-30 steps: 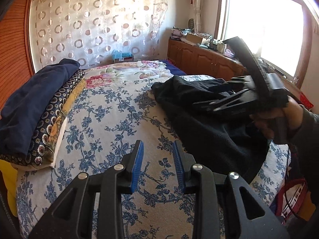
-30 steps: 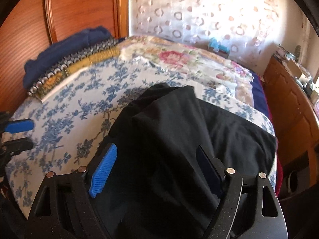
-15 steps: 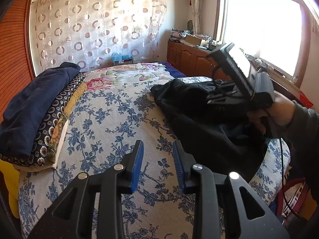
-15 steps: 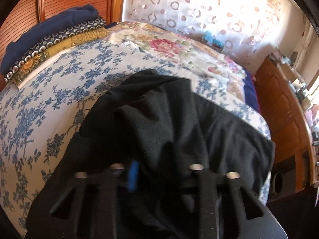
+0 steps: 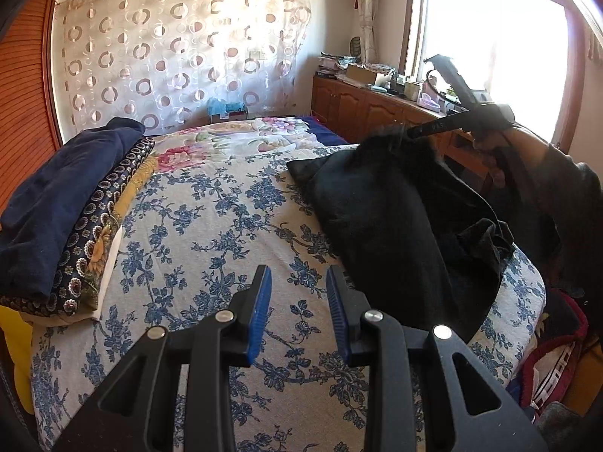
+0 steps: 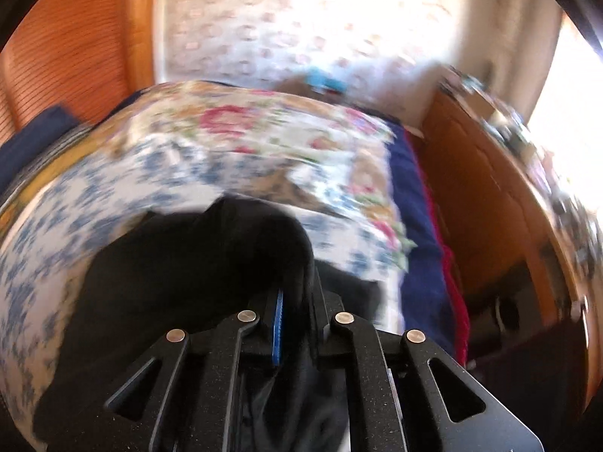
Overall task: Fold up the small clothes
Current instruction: 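Lift the shirt end with the right tool and fold it over the bundle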
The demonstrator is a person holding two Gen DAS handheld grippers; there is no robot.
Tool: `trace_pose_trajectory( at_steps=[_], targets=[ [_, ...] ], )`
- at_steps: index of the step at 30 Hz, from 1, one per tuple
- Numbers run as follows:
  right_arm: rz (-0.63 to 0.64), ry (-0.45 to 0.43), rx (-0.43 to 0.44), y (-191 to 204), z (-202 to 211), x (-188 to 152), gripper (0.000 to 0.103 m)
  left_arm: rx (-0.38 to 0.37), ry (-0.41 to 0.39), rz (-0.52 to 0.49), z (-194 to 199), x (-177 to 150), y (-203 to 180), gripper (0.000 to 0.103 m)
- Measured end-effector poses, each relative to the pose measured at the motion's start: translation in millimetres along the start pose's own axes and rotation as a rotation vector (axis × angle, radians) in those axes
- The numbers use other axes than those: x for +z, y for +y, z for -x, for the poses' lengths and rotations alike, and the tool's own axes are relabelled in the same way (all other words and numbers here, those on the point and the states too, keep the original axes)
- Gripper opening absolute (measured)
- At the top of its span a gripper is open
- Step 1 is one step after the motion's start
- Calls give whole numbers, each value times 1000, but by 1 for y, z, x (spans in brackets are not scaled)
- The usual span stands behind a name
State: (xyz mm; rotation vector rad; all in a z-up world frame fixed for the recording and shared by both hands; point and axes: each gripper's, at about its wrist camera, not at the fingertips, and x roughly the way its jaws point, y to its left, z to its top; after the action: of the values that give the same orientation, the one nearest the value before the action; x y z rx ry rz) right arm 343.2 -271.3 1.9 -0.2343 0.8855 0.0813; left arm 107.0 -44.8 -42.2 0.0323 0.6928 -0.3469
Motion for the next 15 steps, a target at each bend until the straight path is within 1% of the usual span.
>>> trace_pose_trajectory(
  at_steps=[1, 2, 3, 5, 9, 12, 13, 14, 15],
  targets=[
    [-32, 13, -18, -12, -6, -2, 36, -1, 0, -4, 0, 0, -1, 29],
    [-56, 15, -28, -20, -8, -4, 40, -1, 0, -5, -1, 0, -2, 29],
    [-77, 12, -27, -27, -8, -8, 40, -4, 1, -8, -1, 0, -4, 29],
    [-89, 5, 5, -30, -5, -15, 40, -5, 3, -11, -3, 1, -6, 29],
    [-32, -21, 70, -11, 5, -24, 40, -7, 5, -13, -6, 1, -10, 29],
    [-10, -48, 159, 11, 10, -23, 40, -6, 2, -10, -7, 1, -12, 29],
    [-12, -51, 178, 15, 9, -22, 41, -8, 3, -12, -7, 1, -12, 29],
    [-15, -48, 195, 22, 7, -20, 43, -8, 5, -15, -7, 0, -13, 29],
    [-17, -39, 200, 27, 1, -18, 45, -8, 6, -18, -8, 0, -14, 29]
  ],
)
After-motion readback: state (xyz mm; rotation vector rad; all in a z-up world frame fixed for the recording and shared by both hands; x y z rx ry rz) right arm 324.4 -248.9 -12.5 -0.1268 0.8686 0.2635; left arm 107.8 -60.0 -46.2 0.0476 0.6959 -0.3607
